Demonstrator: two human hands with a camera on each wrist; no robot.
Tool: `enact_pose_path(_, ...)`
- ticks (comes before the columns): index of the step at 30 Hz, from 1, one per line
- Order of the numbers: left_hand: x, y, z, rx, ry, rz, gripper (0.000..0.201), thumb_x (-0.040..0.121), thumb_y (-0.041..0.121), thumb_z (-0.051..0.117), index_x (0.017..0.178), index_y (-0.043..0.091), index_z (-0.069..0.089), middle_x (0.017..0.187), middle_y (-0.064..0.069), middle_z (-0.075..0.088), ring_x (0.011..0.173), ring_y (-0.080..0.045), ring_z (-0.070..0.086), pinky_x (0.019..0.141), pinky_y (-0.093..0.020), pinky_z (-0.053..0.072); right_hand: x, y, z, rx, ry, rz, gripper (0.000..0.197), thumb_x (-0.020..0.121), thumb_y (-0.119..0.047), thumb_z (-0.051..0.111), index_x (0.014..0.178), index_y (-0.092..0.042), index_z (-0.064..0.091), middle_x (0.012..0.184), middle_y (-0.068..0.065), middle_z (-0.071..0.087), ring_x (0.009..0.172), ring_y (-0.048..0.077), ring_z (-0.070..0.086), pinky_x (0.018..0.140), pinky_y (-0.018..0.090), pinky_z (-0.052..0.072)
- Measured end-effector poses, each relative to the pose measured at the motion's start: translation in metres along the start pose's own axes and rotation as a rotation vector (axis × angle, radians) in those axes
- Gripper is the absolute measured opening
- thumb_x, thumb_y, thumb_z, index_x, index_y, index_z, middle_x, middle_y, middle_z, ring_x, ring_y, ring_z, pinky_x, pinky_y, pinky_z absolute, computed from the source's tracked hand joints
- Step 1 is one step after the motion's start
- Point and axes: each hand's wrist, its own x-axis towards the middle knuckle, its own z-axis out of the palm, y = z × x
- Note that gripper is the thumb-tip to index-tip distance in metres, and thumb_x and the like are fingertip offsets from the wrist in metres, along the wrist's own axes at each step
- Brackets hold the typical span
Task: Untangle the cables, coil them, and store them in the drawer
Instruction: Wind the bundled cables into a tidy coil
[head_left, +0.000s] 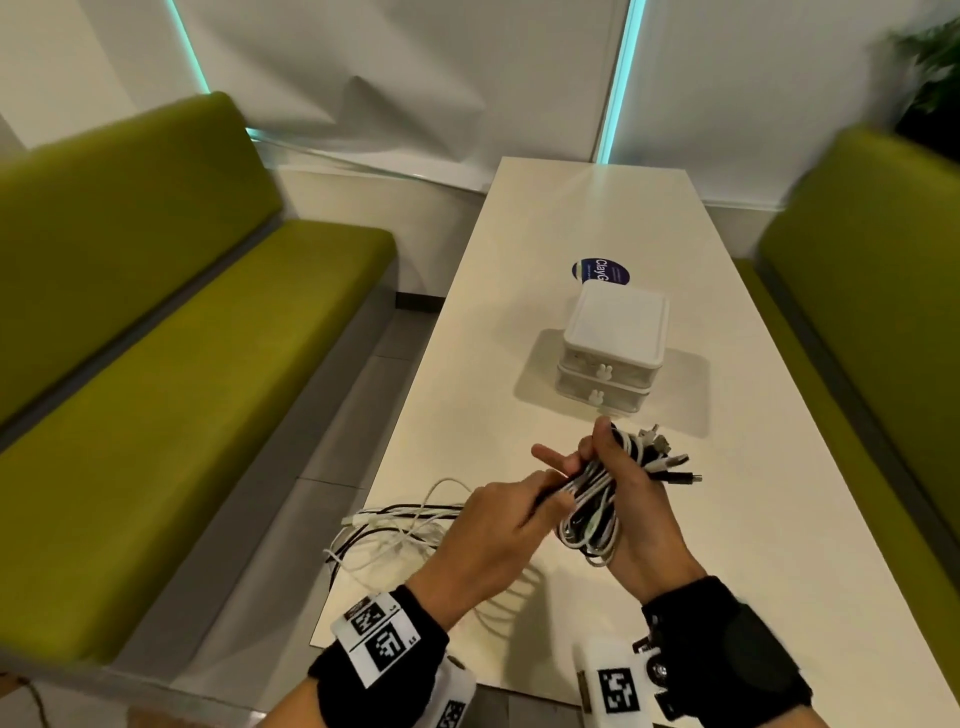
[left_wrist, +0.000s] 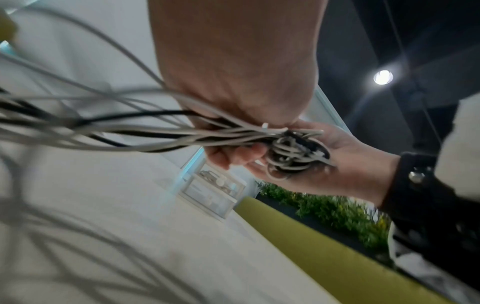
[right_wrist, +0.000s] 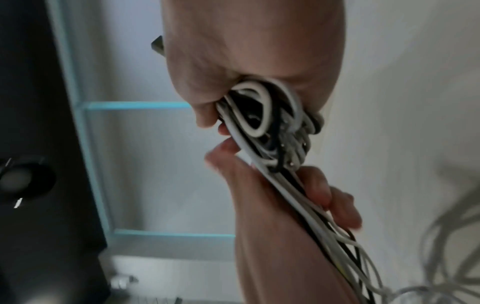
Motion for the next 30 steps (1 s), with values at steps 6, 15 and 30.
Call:
enact_pose_path(6,0.009,-0.012,-0.030,0.153,-0.248,-0.010,0.056,0.072,0.078,0.052,0.073,0.022,0.056,0.050,0.008,0.046,0.049,-0.007,0.041,0.055,-0.030,0.033,0.000,-0.005,0.001,-0.031,0.061,-0.029,0.044,0.089,-0.040,0.061,0.060,-0.012,0.044,0.050,0.004,0.035,0.041,0.019,0.040,0.051,0.036,0.050)
enact_pose_path(15,0.024,-0.047,-0.078,-0.060,-0.435,-0.271,0.028,0.084,0.047,0.070,0.081,0.020,0.061,0.053,0.005,0.053,0.050,-0.012,0.043,0.055,-0.027,0.034,0.016,-0.019,-0.004,0.029,0.072,-0.147,0.034,0.086,-0.033,0.064,0.063,-0.013,0.047,0.050,0.000,0.029,0.039,0.015,0.033,0.055,0.035,0.047)
enact_pose_path(30,0.027,-0.080,-0.083,0.200,-0.415,-0.305,0.027,0.086,0.039,0.069,0.088,0.032,0.043,0.080,0.013,0.069,0.058,-0.013,0.047,0.055,-0.033,0.043,0.028,-0.019,-0.022,0.037,0.123,-0.217,0.035,0.084,-0.034,0.066,0.060,-0.015,0.048,0.050,0.000,0.031,0.041,0.016,0.034,0.055,0.031,0.039)
